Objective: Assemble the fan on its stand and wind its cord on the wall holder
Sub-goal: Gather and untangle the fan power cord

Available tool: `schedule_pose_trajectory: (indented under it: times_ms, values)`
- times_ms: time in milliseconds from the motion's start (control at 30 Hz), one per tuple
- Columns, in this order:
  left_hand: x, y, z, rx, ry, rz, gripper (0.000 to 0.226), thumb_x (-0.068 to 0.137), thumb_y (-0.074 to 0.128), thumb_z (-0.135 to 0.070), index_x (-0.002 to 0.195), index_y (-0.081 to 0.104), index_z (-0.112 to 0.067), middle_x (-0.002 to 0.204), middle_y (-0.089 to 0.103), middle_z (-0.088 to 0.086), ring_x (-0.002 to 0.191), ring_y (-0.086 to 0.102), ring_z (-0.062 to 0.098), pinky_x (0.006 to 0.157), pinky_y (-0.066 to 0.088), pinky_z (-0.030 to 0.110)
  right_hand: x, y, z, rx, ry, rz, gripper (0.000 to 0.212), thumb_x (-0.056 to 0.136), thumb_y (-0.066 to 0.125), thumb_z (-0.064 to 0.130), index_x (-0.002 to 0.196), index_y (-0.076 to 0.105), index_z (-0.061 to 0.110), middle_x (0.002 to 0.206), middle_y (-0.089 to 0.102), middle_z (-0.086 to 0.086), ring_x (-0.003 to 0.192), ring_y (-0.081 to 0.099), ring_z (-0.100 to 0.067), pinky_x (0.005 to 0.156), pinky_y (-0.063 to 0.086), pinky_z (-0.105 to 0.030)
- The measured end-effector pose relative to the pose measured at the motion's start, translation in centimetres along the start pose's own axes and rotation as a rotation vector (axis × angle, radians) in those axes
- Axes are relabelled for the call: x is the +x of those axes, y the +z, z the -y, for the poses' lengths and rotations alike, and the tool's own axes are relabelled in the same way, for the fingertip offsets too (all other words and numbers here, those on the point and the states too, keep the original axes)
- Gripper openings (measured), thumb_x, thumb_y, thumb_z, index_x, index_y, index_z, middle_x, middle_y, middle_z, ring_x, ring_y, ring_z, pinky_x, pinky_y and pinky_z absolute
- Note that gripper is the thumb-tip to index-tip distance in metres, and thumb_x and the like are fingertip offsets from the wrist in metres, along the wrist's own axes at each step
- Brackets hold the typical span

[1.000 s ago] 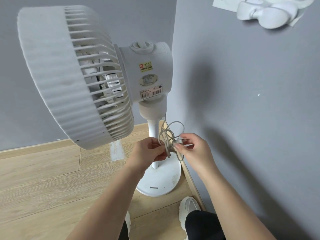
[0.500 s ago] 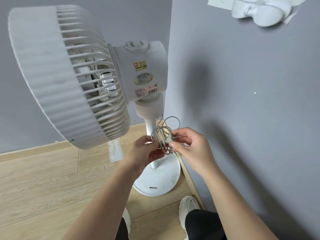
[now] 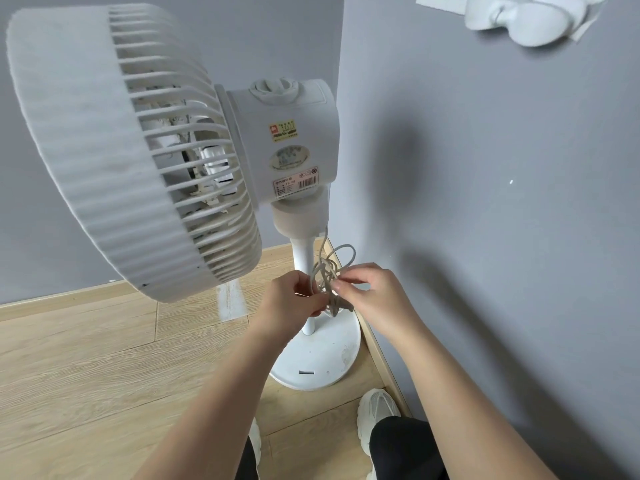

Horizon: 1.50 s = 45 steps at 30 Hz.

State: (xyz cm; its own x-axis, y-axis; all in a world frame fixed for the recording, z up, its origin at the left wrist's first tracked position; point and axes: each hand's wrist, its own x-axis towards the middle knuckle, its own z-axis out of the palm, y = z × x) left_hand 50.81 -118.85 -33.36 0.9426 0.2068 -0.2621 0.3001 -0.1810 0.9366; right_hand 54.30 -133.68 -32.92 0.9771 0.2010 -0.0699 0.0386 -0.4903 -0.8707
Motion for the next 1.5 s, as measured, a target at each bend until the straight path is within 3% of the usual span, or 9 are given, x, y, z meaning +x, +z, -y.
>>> schedule_pose_trajectory:
  times_ms: [200, 300, 433, 667, 967, 1033, 1167, 1333, 1500]
  values:
    - [0.1, 0.0, 0.2, 0.179, 0.026, -0.042, 0.015, 0.075, 0.071, -0.004, 0.076, 0.057, -0.01, 0.077, 0.067, 0.013, 0.079, 0.066, 0.031, 0.066, 0.048, 0.032, 0.3, 0.1, 0.0, -0.004, 0.074, 0.13, 0.029, 0.094, 0.054, 0.015, 0.087, 0.064, -0.011, 0.097, 0.06, -0.028, 0.079, 0.053, -0.032, 0.062, 0.03, -0.025]
    - [0.3, -0.2, 0.4, 0.223, 0.053, -0.073, 0.015, 0.072, 0.071, -0.002, 0.075, 0.059, -0.011, 0.08, 0.069, 0.015, 0.081, 0.066, 0.032, 0.067, 0.049, 0.034, 0.4, 0.0, 0.0, 0.086, 0.153, 0.18, 0.026, 0.096, 0.051, 0.011, 0.097, 0.071, -0.005, 0.087, 0.066, -0.008, 0.079, 0.061, -0.019, 0.066, 0.042, -0.017]
    - [0.1, -0.2, 0.4, 0.235, 0.077, -0.023, 0.016, 0.069, 0.074, 0.0, 0.078, 0.064, -0.009, 0.075, 0.072, 0.009, 0.074, 0.069, 0.026, 0.072, 0.056, 0.035, 0.3, 0.4, -0.2, 0.183, 0.223, 0.235, 0.024, 0.094, 0.058, 0.017, 0.095, 0.072, -0.002, 0.083, 0.068, -0.011, 0.063, 0.059, -0.012, 0.06, 0.046, -0.018]
    - [0.5, -1.4, 0.6, 0.076, 0.06, 0.007, 0.01, 0.079, 0.067, 0.006, 0.082, 0.067, -0.004, 0.075, 0.072, 0.013, 0.069, 0.069, 0.022, 0.069, 0.06, 0.029, 0.5, -0.1, -0.3, 0.207, 0.268, 0.192, 0.017, 0.093, 0.061, 0.017, 0.095, 0.076, 0.011, 0.104, 0.074, -0.006, 0.095, 0.061, -0.011, 0.076, 0.039, -0.011]
    - [1.1, -1.5, 0.4, -0.114, 0.037, -0.15, 0.023, 0.095, 0.046, 0.001, 0.084, 0.062, -0.011, 0.077, 0.059, 0.011, 0.064, 0.063, 0.015, 0.067, 0.058, 0.029, 0.7, -0.3, -0.8, 0.093, 0.214, 0.098, 0.025, 0.098, 0.05, 0.015, 0.086, 0.071, 0.023, 0.068, 0.061, 0.007, 0.074, 0.057, -0.013, 0.072, 0.041, -0.026]
    - [1.3, -2.1, 0.5, -0.054, 0.072, -0.226, 0.021, 0.095, 0.047, -0.003, 0.088, 0.063, -0.014, 0.073, 0.062, 0.01, 0.06, 0.063, 0.015, 0.064, 0.058, 0.036, 0.9, -0.8, -1.2, 0.001, 0.187, 0.034, 0.028, 0.098, 0.048, 0.016, 0.086, 0.072, 0.024, 0.064, 0.057, 0.009, 0.072, 0.056, -0.014, 0.072, 0.042, -0.028]
    - [1.3, -2.5, 0.7, 0.168, 0.114, -0.189, 0.018, 0.095, 0.049, -0.011, 0.092, 0.066, -0.017, 0.062, 0.058, 0.006, 0.039, 0.049, 0.008, 0.035, 0.037, 0.018, 0.8, -1.1, -1.3, 0.005, 0.164, 0.021, 0.024, 0.098, 0.05, 0.016, 0.093, 0.072, 0.012, 0.06, 0.056, 0.007, 0.063, 0.054, -0.011, 0.075, 0.049, -0.031]
    - [1.4, -2.1, 0.7, 0.293, 0.189, -0.194, 0.021, 0.093, 0.052, -0.008, 0.095, 0.07, -0.019, 0.072, 0.059, -0.013, 0.06, 0.052, 0.007, 0.058, 0.038, 0.016, 0.6, -0.7, -0.5, 0.224, 0.208, 0.023, 0.02, 0.098, 0.053, 0.018, 0.107, 0.067, 0.007, 0.057, 0.058, -0.002, 0.053, 0.058, -0.013, 0.072, 0.061, -0.037]
    - [1.1, -1.2, 0.7, 0.521, 0.292, -0.112, 0.015, 0.087, 0.061, -0.02, 0.101, 0.068, -0.019, 0.086, 0.062, 0.0, 0.07, 0.05, 0.003, 0.061, 0.034, 0.008, 0.4, 0.0, -0.9, 0.049, 0.157, 0.09, 0.034, 0.093, 0.05, 0.014, 0.122, 0.056, 0.029, 0.065, 0.065, 0.003, 0.069, 0.071, -0.026, 0.075, 0.06, -0.045]
